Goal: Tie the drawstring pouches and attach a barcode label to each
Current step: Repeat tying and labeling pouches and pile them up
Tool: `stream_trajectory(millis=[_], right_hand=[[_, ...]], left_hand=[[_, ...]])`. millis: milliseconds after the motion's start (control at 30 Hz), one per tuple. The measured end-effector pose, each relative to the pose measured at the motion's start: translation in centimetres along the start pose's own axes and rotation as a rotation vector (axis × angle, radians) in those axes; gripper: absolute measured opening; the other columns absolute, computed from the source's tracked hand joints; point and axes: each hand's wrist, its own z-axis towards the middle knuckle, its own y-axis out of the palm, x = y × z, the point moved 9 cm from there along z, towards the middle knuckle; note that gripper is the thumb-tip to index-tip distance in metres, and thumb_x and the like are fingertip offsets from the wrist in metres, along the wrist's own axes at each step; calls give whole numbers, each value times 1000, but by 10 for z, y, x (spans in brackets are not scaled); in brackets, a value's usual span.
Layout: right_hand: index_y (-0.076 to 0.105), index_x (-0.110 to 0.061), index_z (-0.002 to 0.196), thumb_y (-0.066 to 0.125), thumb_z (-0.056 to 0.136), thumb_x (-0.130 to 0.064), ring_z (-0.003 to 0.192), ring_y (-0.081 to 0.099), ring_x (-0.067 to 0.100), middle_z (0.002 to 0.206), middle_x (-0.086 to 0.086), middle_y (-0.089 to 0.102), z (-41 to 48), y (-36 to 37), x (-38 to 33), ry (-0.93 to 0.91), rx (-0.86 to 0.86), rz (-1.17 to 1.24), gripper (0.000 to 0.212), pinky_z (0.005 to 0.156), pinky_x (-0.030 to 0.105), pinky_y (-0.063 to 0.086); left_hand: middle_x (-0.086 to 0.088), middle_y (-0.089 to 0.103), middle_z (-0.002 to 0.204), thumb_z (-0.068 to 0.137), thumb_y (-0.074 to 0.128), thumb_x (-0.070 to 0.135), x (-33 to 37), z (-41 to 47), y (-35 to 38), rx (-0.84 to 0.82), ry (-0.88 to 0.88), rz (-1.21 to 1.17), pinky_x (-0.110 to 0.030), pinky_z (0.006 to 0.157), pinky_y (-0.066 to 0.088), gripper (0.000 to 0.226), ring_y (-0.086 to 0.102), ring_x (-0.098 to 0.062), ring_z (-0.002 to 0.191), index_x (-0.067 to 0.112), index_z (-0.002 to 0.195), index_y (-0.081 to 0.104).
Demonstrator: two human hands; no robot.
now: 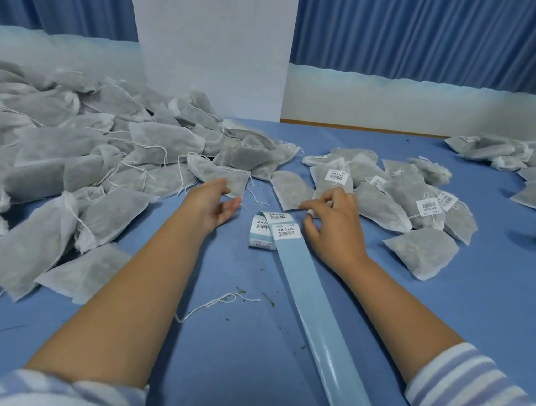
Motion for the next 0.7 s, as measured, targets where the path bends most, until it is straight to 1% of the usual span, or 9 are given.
stream_trajectory(millis=[67, 167, 233, 300, 400, 467, 500, 600, 700], right_hand=[[75, -12, 99, 66, 82, -5, 89, 46, 26, 94, 9, 52, 0, 0, 3, 14, -5, 16, 20, 75, 32, 42], [75, -14, 100, 66, 84, -7, 90, 46, 25, 95, 7, 52, 1, -1, 8, 38, -10, 29, 19, 77, 30, 40], [75, -14, 101, 65, 86, -9, 92, 46, 25, 95, 6, 51, 1, 0, 11, 58, -27, 40, 19, 79, 28, 38], [75, -15, 103, 64, 88, -11, 96, 45, 24, 97, 5, 51, 1, 1, 14, 81, -50, 55, 19, 82, 26, 37], [74, -16, 105, 62, 90, -12, 102, 43, 21, 99, 2, 52, -1, 2, 17, 111, -83, 89, 20, 86, 24, 37], [74, -16, 105, 62, 91, -12, 103, 41, 18, 100, 1, 52, -2, 0, 18, 124, -85, 112, 20, 86, 21, 33], [74, -17, 105, 62, 91, -12, 102, 39, 16, 100, 0, 53, -2, -1, 17, 125, -81, 121, 20, 86, 19, 31], [74, -17, 105, 62, 90, -12, 100, 36, 10, 99, -2, 54, -3, -4, 11, 120, -80, 155, 19, 86, 14, 27], [74, -19, 105, 61, 90, -12, 100, 37, 9, 98, -7, 51, -5, -4, 4, 138, -103, 208, 20, 86, 13, 27]], left_hand=[[-6, 58, 91, 97, 56, 6, -1, 4, -4, 41, -13, -32, -17, 37, 47, 12, 66, -16, 62, 7, 85, 54], [-7, 58, 79, 94, 57, 3, 1, 5, -12, 110, 33, -28, -14, 35, 44, 11, 63, -9, 44, 6, 84, 53], [-7, 57, 69, 91, 60, 4, 7, 2, -20, 166, 88, 67, -12, 34, 39, 14, 57, -11, 45, 6, 80, 53], [-7, 55, 61, 88, 67, 10, 17, -3, -30, 212, 172, 201, -15, 36, 35, 22, 47, -13, 46, 8, 71, 53], [-6, 55, 60, 81, 78, 21, 34, -16, -42, 270, 337, 431, -25, 54, 39, 31, 46, -19, 50, 13, 61, 55], [-3, 58, 67, 81, 78, 21, 41, -25, -49, 287, 431, 524, -28, 66, 42, 28, 51, -22, 62, 18, 63, 57], [0, 58, 70, 82, 76, 18, 43, -30, -53, 305, 471, 556, -28, 67, 42, 25, 52, -20, 65, 20, 67, 56], [6, 54, 78, 85, 66, 7, 49, -41, -59, 279, 583, 535, -22, 61, 41, 22, 52, -12, 68, 25, 80, 55], [6, 50, 69, 84, 59, 3, 53, -51, -60, 207, 614, 439, -19, 52, 40, 26, 48, -7, 56, 28, 84, 55]])
